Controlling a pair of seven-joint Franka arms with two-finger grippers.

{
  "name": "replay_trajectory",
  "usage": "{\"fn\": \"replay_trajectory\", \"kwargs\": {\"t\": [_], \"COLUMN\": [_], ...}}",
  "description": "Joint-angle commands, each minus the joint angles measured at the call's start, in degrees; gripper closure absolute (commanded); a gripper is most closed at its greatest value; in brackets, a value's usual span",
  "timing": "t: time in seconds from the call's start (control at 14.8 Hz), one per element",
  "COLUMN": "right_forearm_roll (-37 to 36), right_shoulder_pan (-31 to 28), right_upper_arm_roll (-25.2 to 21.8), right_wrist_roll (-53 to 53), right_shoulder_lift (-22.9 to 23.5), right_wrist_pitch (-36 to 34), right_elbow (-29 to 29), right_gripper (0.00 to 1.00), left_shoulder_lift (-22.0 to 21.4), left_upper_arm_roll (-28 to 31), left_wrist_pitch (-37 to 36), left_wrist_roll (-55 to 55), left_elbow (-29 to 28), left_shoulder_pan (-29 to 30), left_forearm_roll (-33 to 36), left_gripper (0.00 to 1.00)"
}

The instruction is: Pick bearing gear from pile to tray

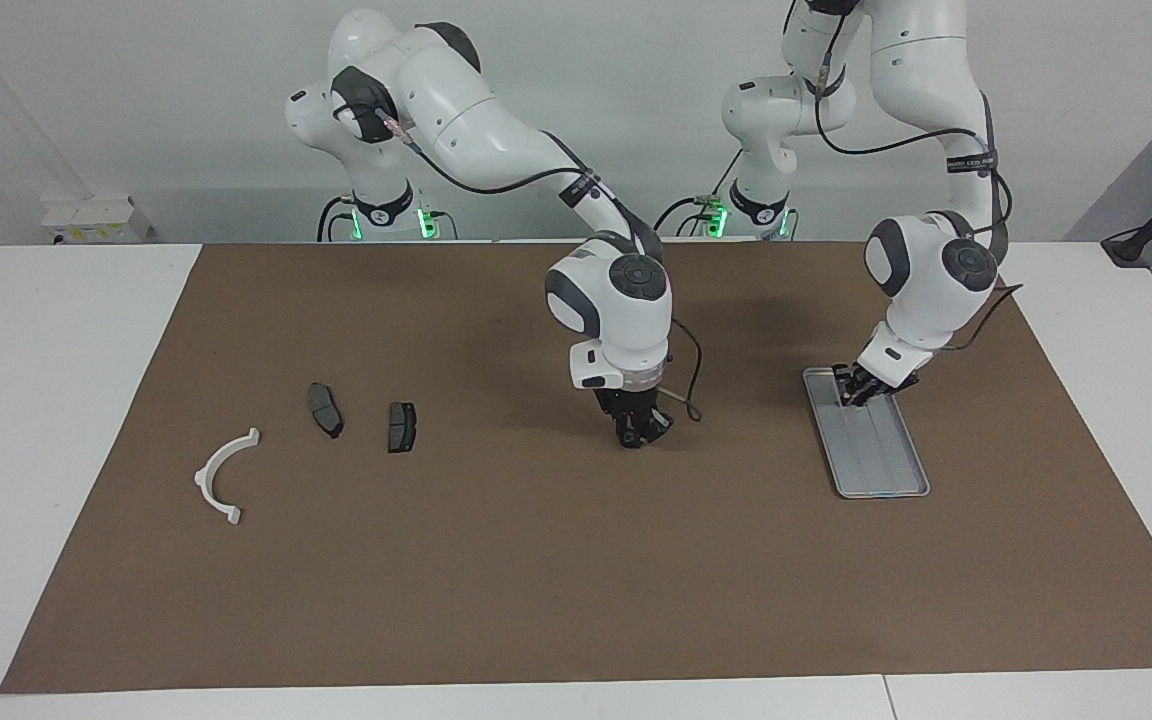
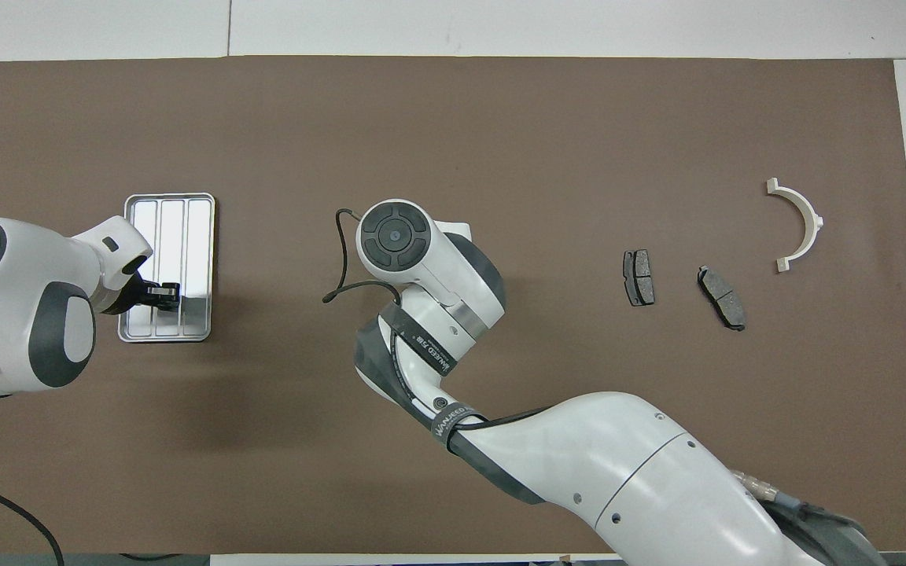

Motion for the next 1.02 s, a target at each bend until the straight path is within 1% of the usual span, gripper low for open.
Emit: {"fn": "replay_trajectory", "kwargs": {"t": [0.0,0.07,0.14,0.34,0.41,0.47,0.61,0.75,0.81,0.95], "right_forearm_roll": [-1.87,-2.30,-3.01,-2.84,-2.66,-2.31,-1.79,0.31,1.28,1.73], "right_shoulder_pan": [-0.75,-0.75,-0.92,-2.67,-3.29,-4.26,-7.59,-11.98,-13.91,-17.52], "right_upper_arm_roll": [0.25,0.25,0.25,0.25,0.34,0.43,0.95,1.22,1.22,1.22], "right_wrist_roll": [1.33,1.24,1.16,-0.42,-2.25,-4.71,-12.16,-23.83,-30.42,-40.72], "right_shoulder_lift": [-0.43,-0.34,-0.34,-0.60,-0.87,-1.30,-3.84,-7.97,-9.81,-12.72], "right_wrist_pitch": [0.07,-0.98,-3.43,-8.80,-10.73,-12.67,-16.71,-19.79,-21.89,-25.24], "right_elbow": [-0.38,-0.11,0.06,4.45,6.20,7.78,8.94,8.94,8.94,8.77], "right_gripper": [0.16,0.00,0.00,0.00,0.00,0.00,0.00,0.00,0.00,0.00], "left_shoulder_lift": [-0.86,-1.04,-1.21,-1.21,-1.21,-1.21,-0.95,-0.51,-0.16,1.85], "left_upper_arm_roll": [0.16,0.16,0.08,-0.27,-0.28,-0.19,-0.36,-0.28,-0.19,-0.19], "left_wrist_pitch": [0.75,-0.04,-1.53,-2.86,-2.95,-2.86,-3.04,-3.47,-4.43,-6.19], "left_wrist_roll": [-0.72,-0.81,-0.81,-0.90,-1.07,-1.68,-9.81,-19.83,-28.32,-40.22], "left_elbow": [-0.73,0.32,1.37,4.37,4.72,4.90,6.21,7.44,8.84,13.32], "left_shoulder_pan": [-0.44,-0.44,-0.35,-0.96,-1.23,-2.71,-3.78,-9.11,-12.19,-18.34], "left_forearm_roll": [-0.42,-0.42,-0.42,-0.42,-0.51,-0.51,-0.51,-0.60,-0.42,-0.07], "left_gripper": [0.14,0.04,0.00,0.00,0.00,0.00,0.00,0.00,0.00,0.00]}}
